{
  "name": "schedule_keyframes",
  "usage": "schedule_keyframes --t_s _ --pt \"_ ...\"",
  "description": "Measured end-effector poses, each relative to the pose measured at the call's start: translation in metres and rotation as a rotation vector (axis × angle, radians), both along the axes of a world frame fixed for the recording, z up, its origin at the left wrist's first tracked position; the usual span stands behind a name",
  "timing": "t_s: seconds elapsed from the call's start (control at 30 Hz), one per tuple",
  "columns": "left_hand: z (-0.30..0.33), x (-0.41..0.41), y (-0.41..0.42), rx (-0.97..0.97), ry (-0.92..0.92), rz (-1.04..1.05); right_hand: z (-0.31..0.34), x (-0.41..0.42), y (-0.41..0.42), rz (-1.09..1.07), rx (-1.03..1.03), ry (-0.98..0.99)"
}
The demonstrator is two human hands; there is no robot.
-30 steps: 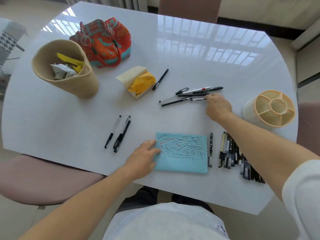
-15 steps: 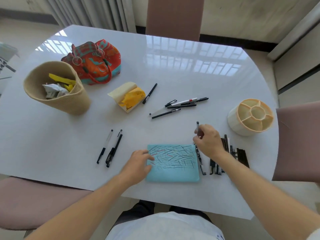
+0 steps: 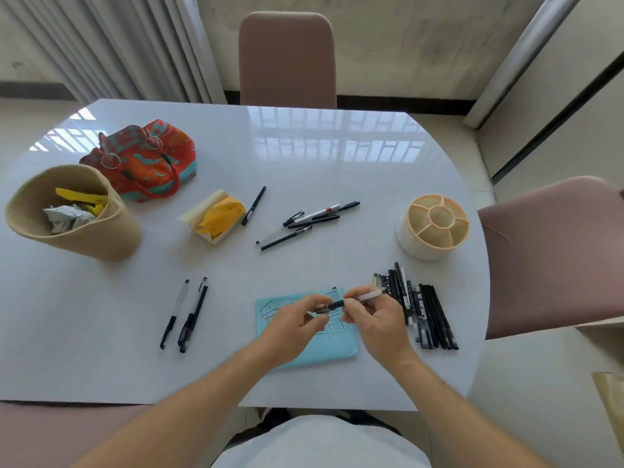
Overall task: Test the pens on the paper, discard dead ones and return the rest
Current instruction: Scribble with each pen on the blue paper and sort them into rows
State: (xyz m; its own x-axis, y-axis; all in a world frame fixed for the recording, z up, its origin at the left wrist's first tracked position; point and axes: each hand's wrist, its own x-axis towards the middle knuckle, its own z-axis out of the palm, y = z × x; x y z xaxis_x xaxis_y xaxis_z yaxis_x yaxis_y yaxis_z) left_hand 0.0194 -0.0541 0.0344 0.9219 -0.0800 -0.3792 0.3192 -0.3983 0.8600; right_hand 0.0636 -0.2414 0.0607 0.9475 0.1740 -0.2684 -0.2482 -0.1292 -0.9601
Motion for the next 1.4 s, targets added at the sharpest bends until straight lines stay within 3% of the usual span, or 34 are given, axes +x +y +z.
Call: schedule_keyframes --t_s 0.13,0.33,0.47,0.53,0.63,0.83,1.23,1.4 --pt "0.005 -0.002 -0.003 0.038 -0.043 -0.122 -0.001 -0.012 -0.002 -0.015 0.121 0.096" --pt "0.003 -0.015 0.003 0.138 -0.029 -0.26 -0.016 -0.029 -0.001 0.176 0.078 0.173" --pt "-0.014 -0.038 0.038 0.327 0.039 -0.17 -0.03 -0.008 -0.024 -0.229 0.078 0.231" --pt "-0.025 -0.056 0.066 0.443 0.053 -0.094 -0.033 0.01 -0.049 -0.279 -0.019 0.219" --pt "-0.034 -0.074 0.085 0.567 -0.019 -0.084 -0.04 0.011 -0.059 -0.123 -0.178 0.184" --pt "-0.056 -0.077 0.059 0.528 -0.161 -0.147 -0.063 -0.023 -0.03 0.04 -0.296 0.156" --pt "-0.061 -0.071 0.045 0.62 -0.039 -0.318 -0.071 -0.031 -0.018 0.226 -0.479 -0.012" --pt "-0.058 -0.072 0.043 0.635 -0.027 -0.318 -0.074 -0.029 -0.022 0.245 -0.536 0.036"
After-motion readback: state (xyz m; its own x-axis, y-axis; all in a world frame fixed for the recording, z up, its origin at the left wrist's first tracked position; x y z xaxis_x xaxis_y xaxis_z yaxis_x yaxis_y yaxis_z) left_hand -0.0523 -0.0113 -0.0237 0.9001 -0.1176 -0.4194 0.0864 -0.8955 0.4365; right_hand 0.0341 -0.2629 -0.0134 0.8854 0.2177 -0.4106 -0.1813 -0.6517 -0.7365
